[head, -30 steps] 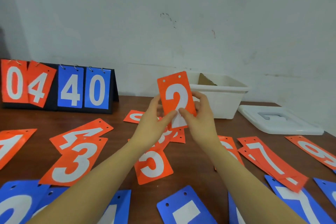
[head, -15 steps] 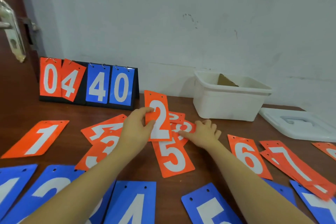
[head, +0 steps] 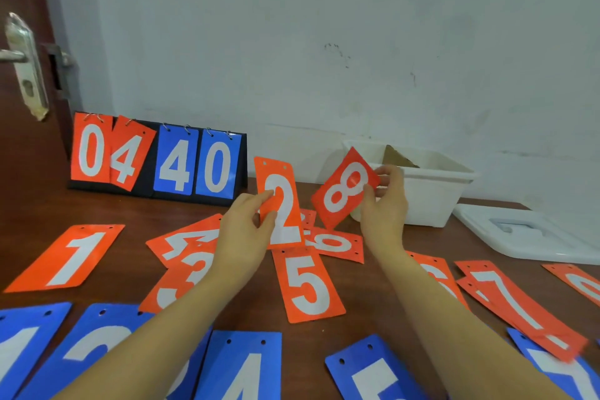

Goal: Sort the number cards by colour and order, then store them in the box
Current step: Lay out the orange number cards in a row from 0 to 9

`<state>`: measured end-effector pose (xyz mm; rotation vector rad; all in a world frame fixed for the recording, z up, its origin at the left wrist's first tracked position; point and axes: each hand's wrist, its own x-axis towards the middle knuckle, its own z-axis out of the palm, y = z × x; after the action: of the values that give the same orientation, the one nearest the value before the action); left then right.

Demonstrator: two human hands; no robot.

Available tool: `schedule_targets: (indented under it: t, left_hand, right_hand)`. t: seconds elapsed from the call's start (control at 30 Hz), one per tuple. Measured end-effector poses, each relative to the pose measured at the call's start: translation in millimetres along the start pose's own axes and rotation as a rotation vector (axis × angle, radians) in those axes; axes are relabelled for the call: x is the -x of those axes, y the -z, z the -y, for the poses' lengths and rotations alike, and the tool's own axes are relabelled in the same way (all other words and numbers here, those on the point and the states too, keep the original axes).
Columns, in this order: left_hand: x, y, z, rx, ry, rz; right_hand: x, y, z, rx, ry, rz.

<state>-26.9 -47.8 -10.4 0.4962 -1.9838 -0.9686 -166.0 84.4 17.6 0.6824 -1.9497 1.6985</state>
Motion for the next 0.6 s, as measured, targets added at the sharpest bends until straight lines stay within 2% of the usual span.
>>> schedule_targets:
  t: [0.27,0.4,0.53,0.6]
  left_hand:
    - [37.7,19.5,-26.6,0.082,-0.063,-0.031]
    - [66.2,28.0,-42.8,0.194,-0.078,-0.067]
    - [87.8,39.2,-52.4,0.318,0.014,-0.144]
    - [97.0,50.4,-52.4,0.323,0.027,-0.142]
  right_hand:
    - [43.9,30.8,60.8,-0.222,0.109,0.025]
    - [79.3,41.7,74.8,-0.269,0.034,0.043]
    - [119.7,40.7,74.8,-0.279,-0.083,0.116]
    - [135.4,44.9,74.6,-0.138,-0.106,0.132]
